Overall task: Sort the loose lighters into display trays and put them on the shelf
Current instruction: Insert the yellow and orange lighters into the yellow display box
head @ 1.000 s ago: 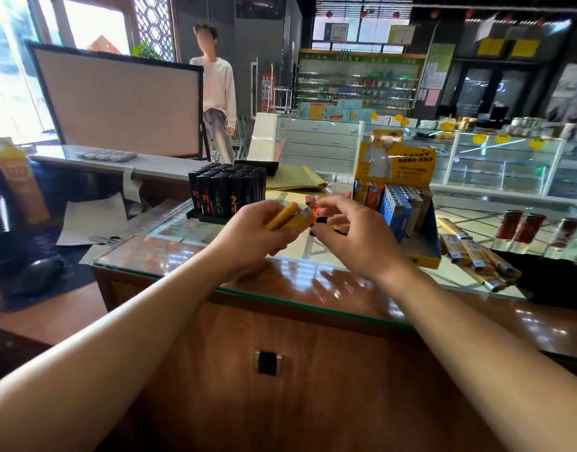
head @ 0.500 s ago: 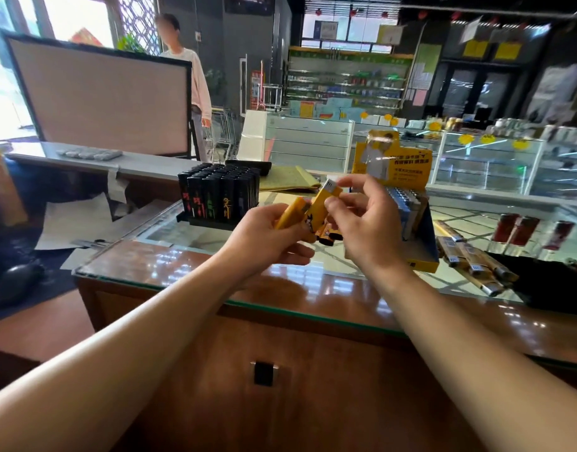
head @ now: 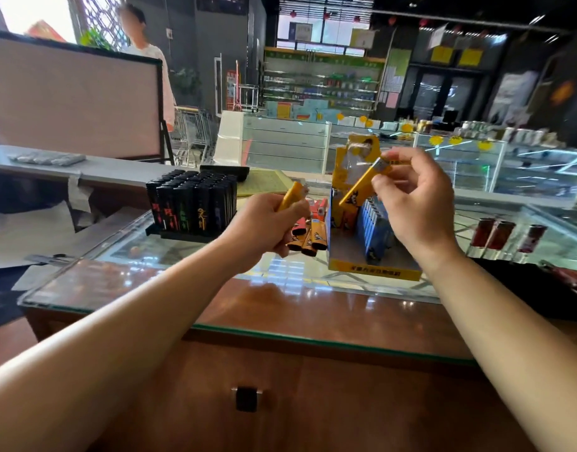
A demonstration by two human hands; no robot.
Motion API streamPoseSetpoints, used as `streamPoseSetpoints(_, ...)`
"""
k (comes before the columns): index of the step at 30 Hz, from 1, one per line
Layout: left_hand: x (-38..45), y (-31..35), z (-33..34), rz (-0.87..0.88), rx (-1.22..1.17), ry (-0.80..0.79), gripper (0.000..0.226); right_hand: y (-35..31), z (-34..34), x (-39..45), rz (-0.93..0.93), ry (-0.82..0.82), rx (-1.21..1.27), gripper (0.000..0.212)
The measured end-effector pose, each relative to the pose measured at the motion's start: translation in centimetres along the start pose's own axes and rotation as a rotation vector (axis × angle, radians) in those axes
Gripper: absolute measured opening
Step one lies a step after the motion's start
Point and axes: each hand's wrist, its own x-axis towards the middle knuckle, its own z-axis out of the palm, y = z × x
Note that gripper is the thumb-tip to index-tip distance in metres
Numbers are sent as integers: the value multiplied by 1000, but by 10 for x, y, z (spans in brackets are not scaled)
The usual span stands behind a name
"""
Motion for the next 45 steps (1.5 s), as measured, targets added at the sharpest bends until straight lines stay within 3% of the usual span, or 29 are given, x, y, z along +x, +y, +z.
streamPoseSetpoints(5, 15, -2, 1, -19, 18, -21, 18, 16, 3, 6, -47, -29, -154, 21)
streamPoseSetpoints(13, 39, 4, 3, -41, 29, -31, 7, 27, 22, 16, -174, -243, -512, 18)
streamPoseSetpoints(25, 55, -4, 0, -5, 87, -75, 16, 26, 45, 17, -353, -161, -1043, 14)
streamPoseSetpoints(32, 56, -15, -4, 31, 27, -29, 14, 32, 53, 12, -423, -79, -1071, 10)
streamPoseSetpoints(45, 49, -18, -6, 72, 55, -43, 16, 29, 45, 10, -363, -291, -1101, 30)
